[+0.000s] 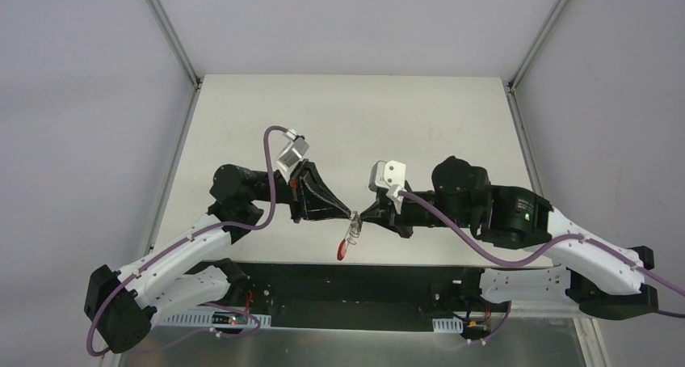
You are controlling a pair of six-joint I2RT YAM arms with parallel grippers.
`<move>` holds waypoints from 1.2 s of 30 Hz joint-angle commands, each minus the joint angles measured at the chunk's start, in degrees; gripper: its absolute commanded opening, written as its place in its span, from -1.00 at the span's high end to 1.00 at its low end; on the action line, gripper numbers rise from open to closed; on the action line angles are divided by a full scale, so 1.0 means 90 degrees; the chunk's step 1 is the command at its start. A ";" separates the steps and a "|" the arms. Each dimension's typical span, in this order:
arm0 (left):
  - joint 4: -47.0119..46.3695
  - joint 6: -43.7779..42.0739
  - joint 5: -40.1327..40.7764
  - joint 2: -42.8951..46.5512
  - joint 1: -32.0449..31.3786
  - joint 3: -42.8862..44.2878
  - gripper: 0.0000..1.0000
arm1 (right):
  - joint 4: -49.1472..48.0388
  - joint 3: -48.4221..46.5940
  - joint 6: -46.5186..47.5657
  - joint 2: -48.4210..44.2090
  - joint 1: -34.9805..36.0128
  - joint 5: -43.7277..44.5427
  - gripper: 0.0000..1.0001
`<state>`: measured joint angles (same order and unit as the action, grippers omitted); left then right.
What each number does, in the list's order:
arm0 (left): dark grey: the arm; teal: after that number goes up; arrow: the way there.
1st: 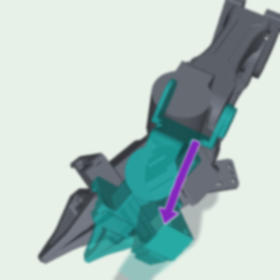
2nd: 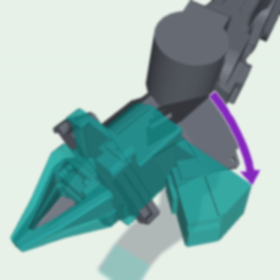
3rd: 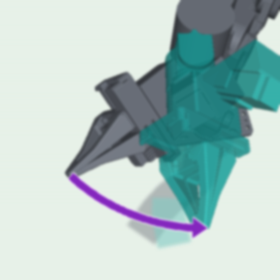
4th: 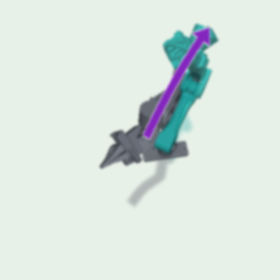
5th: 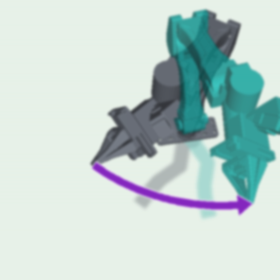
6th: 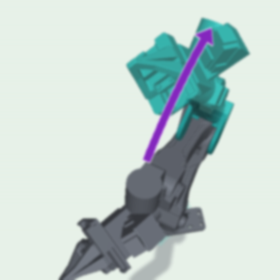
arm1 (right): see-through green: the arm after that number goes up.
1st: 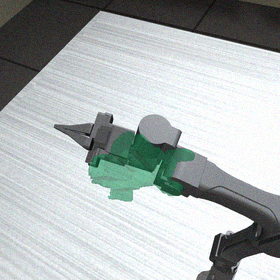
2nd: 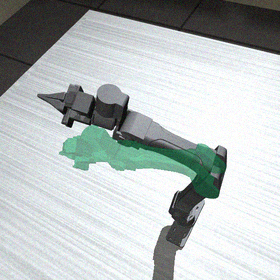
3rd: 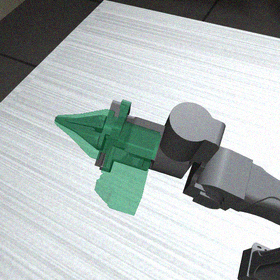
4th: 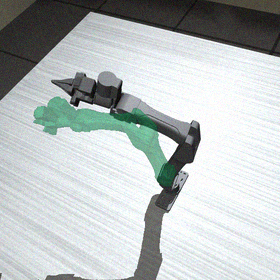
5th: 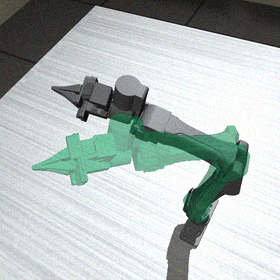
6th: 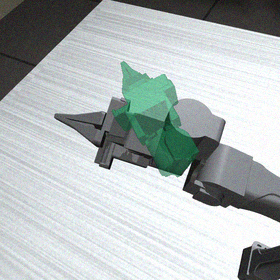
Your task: Put the keys on the keyring
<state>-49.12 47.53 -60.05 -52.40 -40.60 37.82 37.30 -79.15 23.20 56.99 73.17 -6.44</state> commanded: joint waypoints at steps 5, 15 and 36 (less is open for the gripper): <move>-0.0528 0.0066 -0.0154 0.0064 -0.0094 0.0284 1.00 | -0.0101 -0.0326 0.0119 0.0009 0.0131 0.0011 1.00; -0.0538 0.0063 -0.0209 0.0060 -0.0144 0.0286 1.00 | -0.0268 -0.0317 0.0166 0.0052 0.0181 0.0026 1.00; -0.0427 -0.0014 -0.0525 -0.0122 -0.0274 0.0359 1.00 | -0.0436 -0.0641 0.0394 0.0214 0.0277 -0.0008 1.00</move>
<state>-50.28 47.57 -62.76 -53.36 -42.06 38.72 37.91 -81.03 24.95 58.17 75.18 -6.39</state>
